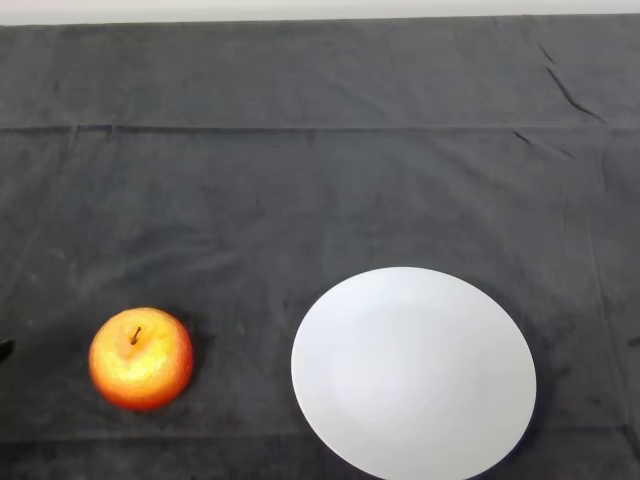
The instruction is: Move the apple to the plate
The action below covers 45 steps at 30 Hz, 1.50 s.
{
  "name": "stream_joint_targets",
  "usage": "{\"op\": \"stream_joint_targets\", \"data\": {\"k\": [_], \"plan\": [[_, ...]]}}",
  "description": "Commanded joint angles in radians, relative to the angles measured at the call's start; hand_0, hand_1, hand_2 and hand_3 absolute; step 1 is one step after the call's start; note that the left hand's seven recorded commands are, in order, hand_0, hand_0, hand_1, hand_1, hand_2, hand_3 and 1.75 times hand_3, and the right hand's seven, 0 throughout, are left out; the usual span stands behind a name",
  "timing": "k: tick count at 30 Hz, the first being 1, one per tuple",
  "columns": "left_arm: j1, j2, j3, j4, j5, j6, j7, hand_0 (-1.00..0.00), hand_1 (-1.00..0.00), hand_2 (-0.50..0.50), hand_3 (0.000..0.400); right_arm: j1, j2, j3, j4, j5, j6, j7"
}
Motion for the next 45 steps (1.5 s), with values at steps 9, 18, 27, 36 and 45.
{"op": "stream_joint_targets", "data": {"k": [9, 18, 27, 36, 45], "plan": [[0.009, 0.106, -0.117, -0.121, 0.074, 0.144, -0.074, 0.0, 0.0, 0.0, 0.0, 0.047, -0.003, -0.005, -0.041, 0.032, 0.002, -0.0024], [-0.03, 0.127, -0.192, -0.125, 0.116, 0.2, -0.123, 0.0, 0.0, 0.0, 0.0, 0.046, -0.004, -0.0054, -0.039, 0.0322, 0.002, -0.0016], [-0.101, 0.097, -0.298, -0.06, 0.163, 0.21, -0.137, 0.0, 0.0, 0.0, 0.0, 0.046, -0.004, -0.0054, -0.038, 0.0323, 0.001, -0.0012], [-0.13, 0.079, -0.355, 0.012, 0.193, 0.191, -0.166, 0.0, 0.0, 0.0, 0.0, 0.046, -0.003, -0.0052, -0.039, 0.0321, 0.001, -0.0012], [-0.136, 0.077, -0.388, 0.061, 0.218, 0.189, -0.203, 0.0, 0.0, 0.0, 0.0, 0.047, -0.003, -0.0048, -0.04, 0.0319, 0.001, -0.0014]]}}
